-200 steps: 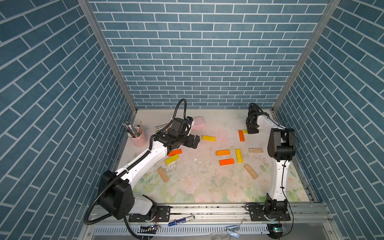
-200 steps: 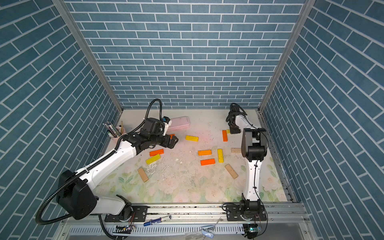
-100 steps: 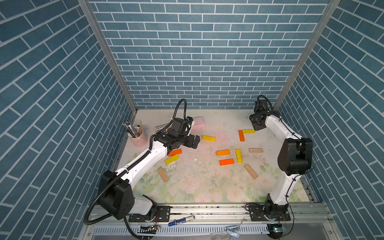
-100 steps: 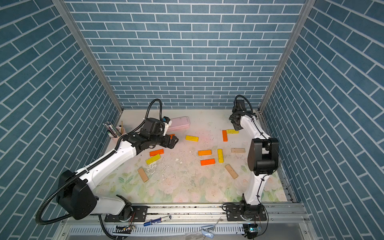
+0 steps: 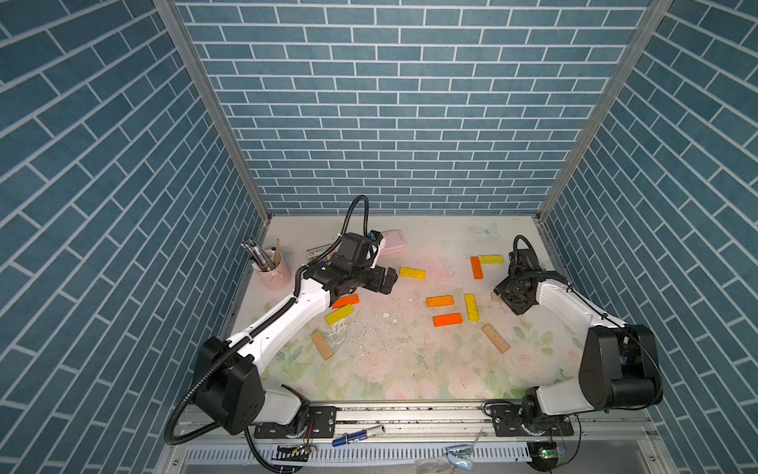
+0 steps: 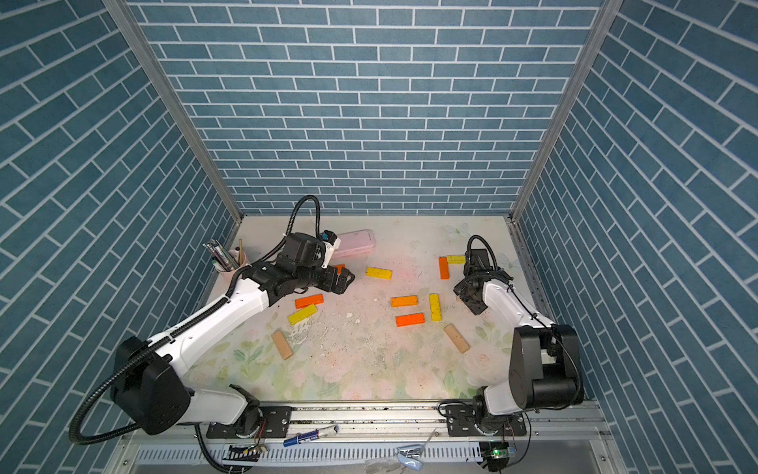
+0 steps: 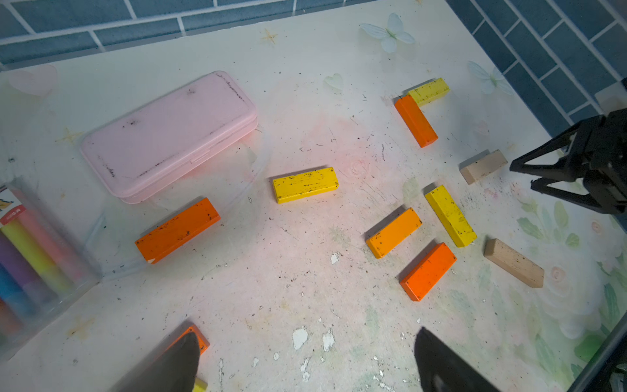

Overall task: Assemble the number 6 with building blocks
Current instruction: Pick up the building block from the center of the board.

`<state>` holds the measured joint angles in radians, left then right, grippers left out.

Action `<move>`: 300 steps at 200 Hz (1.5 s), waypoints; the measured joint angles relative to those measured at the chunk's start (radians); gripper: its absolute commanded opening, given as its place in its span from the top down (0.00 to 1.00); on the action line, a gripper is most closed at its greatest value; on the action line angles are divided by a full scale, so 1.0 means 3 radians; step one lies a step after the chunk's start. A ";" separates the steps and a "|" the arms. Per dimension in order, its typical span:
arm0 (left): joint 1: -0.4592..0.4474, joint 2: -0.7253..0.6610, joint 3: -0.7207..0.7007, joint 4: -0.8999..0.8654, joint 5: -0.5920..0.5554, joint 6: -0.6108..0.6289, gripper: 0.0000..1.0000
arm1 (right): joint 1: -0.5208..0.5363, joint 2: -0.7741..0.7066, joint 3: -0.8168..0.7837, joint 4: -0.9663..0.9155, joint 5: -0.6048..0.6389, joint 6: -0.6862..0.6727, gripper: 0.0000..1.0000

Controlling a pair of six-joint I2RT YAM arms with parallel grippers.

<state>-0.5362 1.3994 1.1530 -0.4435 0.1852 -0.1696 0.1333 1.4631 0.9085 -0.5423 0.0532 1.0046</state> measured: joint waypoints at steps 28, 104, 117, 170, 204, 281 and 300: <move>-0.0022 0.0001 0.0000 0.0000 -0.0003 0.0000 0.01 | -0.0043 0.0219 0.0022 0.0098 -0.0145 0.0019 0.45; -0.0080 0.0001 0.0000 -0.0003 -0.0053 0.0014 0.01 | -0.0253 0.0610 0.0175 0.0280 -0.0235 0.0306 0.44; -0.0084 0.0001 0.0000 -0.0003 -0.0055 0.0015 0.01 | -0.0295 0.0670 0.0206 0.0280 -0.0264 0.0341 0.44; -0.0085 0.0001 0.0000 -0.0004 -0.0079 0.0019 0.01 | -0.0425 0.0786 0.0280 0.0334 -0.0367 0.0456 0.44; -0.0085 0.0001 0.0000 -0.0004 -0.0089 0.0020 0.01 | -0.0455 0.0827 0.0360 0.0336 -0.0367 0.0492 0.46; -0.0085 0.0001 0.0000 -0.0004 -0.0092 0.0028 0.01 | -0.0462 0.1036 0.0568 0.0175 -0.0354 0.0553 0.57; -0.0085 0.0001 0.0000 -0.0005 -0.0092 0.0029 0.01 | -0.0460 0.1045 0.0615 0.0092 -0.0340 0.0465 0.64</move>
<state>-0.5617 1.3998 1.1530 -0.4450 0.1577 -0.1608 -0.0048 1.7767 1.0931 -0.5148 -0.0486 1.1442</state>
